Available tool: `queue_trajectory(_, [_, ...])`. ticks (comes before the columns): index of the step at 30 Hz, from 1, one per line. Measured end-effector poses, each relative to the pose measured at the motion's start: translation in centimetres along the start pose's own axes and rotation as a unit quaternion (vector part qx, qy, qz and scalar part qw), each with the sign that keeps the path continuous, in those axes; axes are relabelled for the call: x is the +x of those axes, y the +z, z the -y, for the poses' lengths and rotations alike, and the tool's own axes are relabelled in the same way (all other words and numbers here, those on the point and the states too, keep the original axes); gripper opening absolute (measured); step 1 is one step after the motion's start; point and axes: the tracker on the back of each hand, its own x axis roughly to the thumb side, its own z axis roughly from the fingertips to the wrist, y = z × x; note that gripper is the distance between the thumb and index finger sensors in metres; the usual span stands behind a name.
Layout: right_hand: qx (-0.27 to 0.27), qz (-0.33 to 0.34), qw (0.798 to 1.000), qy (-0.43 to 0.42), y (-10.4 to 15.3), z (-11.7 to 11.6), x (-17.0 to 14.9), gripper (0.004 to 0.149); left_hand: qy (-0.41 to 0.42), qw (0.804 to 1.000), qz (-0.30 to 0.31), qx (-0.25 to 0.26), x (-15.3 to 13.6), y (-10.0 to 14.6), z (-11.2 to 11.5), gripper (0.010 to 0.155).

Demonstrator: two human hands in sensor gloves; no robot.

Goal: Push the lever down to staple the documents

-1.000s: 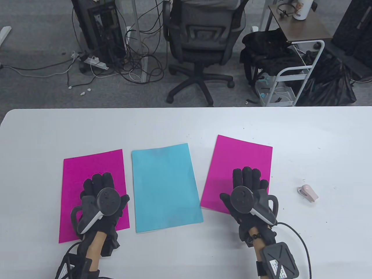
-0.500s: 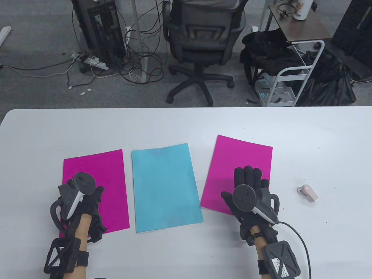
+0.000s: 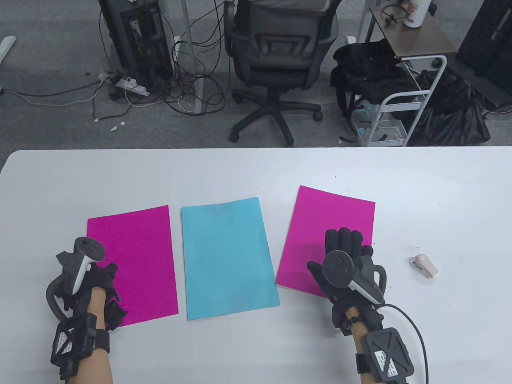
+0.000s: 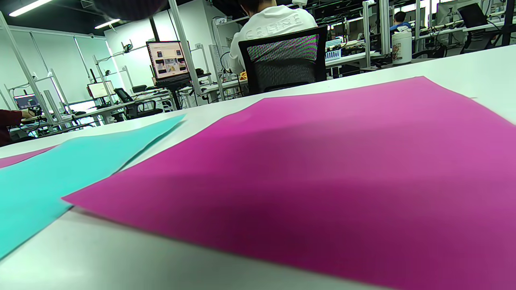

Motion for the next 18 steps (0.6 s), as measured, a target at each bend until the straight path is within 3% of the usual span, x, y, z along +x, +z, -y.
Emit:
queue_trajectory(4, [0.001, -0.003, 1.000, -0.001, -0.1, 0.0, -0.2, 0.089, -0.033, 0.999, -0.005, 0.009, 0.7, 0.1, 0.6, 0.090])
queue_trajectory(18, [0.005, -0.014, 1.000, -0.008, -0.1, 0.1, -0.6, 0.089, -0.017, 0.999, 0.000, 0.041, 1.5, 0.5, 0.9, 0.087])
